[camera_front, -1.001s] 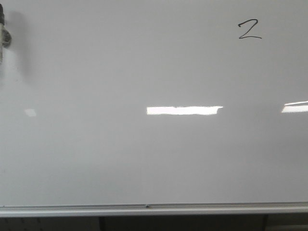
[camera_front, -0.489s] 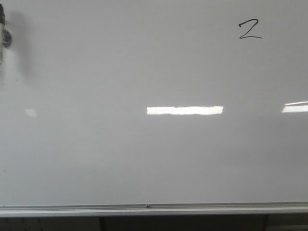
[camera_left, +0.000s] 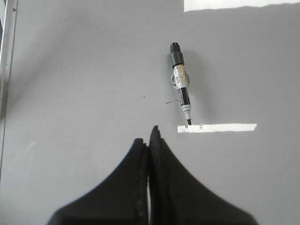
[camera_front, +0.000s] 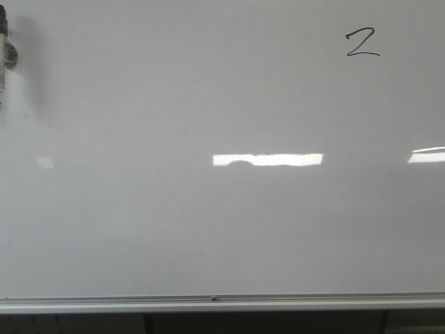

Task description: Write number 2 on whiteboard

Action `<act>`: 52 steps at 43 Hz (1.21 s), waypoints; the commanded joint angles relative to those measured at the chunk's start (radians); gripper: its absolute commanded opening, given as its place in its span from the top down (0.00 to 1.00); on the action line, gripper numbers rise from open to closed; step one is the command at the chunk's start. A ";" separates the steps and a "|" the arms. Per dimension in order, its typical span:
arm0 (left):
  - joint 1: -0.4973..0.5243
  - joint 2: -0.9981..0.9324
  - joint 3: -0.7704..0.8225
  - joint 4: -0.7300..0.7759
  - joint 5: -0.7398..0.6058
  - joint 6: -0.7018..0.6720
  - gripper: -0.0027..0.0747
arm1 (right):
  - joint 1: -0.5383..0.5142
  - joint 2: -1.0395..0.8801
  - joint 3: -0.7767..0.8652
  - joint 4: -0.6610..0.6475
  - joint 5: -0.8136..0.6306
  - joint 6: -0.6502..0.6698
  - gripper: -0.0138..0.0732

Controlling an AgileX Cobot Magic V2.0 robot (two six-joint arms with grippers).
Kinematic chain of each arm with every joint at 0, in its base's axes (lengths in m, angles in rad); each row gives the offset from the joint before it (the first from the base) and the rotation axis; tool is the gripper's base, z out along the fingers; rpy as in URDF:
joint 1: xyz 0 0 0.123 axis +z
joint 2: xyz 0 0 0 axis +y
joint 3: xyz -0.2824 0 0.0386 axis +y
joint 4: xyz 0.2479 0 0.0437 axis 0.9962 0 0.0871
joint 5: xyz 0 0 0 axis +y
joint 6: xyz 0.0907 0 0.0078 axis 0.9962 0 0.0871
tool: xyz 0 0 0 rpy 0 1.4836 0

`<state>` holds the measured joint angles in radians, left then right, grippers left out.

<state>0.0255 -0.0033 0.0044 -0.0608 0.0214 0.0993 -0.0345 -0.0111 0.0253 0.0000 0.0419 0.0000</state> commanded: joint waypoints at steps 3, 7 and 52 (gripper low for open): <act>-0.006 -0.028 0.034 -0.007 -0.081 -0.005 0.99 | 0.001 -0.017 -0.003 0.000 -0.086 0.000 0.93; -0.006 -0.028 0.034 -0.007 -0.081 -0.005 0.99 | 0.001 -0.017 -0.003 0.000 -0.086 0.000 0.93; -0.006 -0.028 0.034 -0.007 -0.081 -0.005 0.99 | 0.001 -0.017 -0.003 0.000 -0.146 0.000 0.93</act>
<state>0.0255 -0.0033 0.0044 -0.0608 0.0214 0.0993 -0.0345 -0.0111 0.0253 0.0000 -0.0135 0.0000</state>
